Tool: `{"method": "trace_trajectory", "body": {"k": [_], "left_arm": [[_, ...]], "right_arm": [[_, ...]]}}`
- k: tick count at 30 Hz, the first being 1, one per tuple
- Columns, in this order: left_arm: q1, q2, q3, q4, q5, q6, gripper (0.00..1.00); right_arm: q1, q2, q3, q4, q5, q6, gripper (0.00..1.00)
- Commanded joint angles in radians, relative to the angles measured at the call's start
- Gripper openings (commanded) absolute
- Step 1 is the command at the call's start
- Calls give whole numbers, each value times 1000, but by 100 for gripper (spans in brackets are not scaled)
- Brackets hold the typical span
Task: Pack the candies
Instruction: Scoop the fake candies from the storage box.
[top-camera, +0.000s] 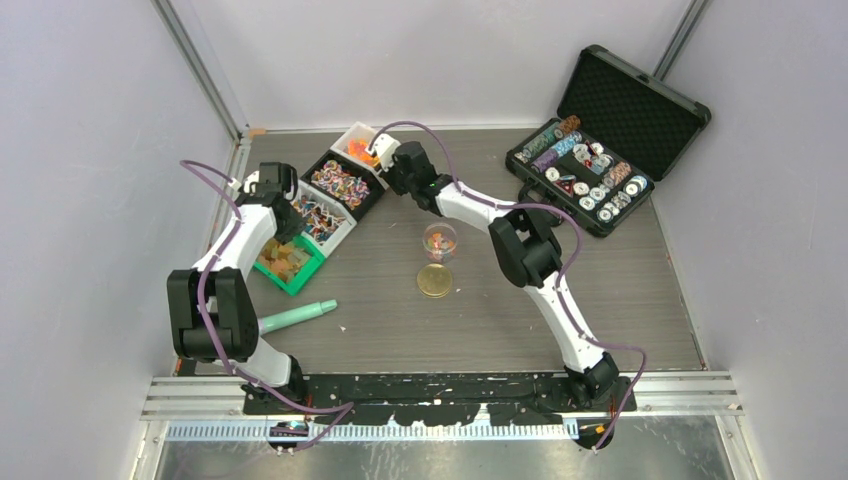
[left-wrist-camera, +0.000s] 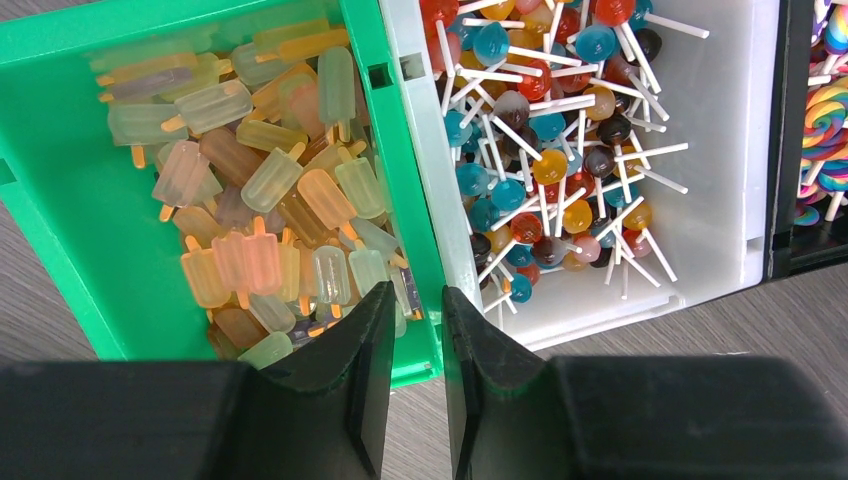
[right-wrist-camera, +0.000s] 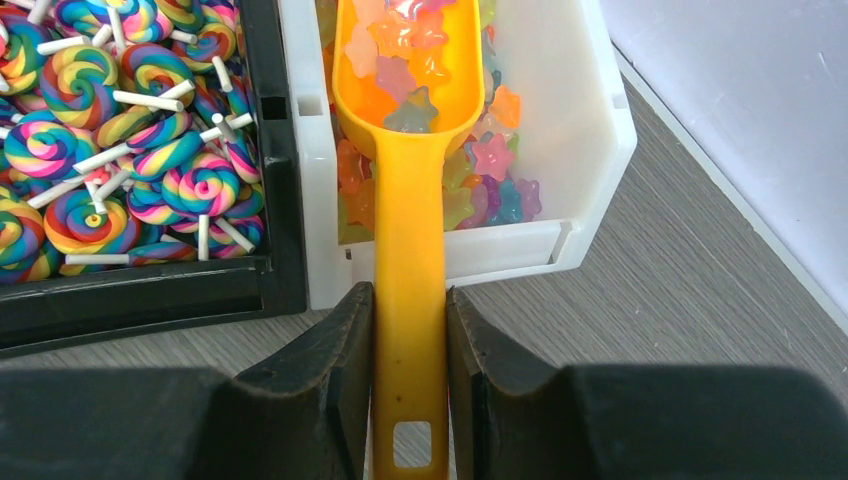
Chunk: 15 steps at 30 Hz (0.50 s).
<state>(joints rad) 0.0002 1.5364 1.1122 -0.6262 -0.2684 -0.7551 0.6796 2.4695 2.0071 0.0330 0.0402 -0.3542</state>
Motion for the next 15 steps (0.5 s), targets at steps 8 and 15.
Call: {"method": "trace_trajectory", "body": {"k": [8,15], "left_arm": [[-5,41,-11,-38,8,10,26],[-5,19,6,-37,15,9,26]], "right_arm": [[-7,-159,-151,269,-76,43,0],[-18,-203,-222,395,-79,80,0]]}}
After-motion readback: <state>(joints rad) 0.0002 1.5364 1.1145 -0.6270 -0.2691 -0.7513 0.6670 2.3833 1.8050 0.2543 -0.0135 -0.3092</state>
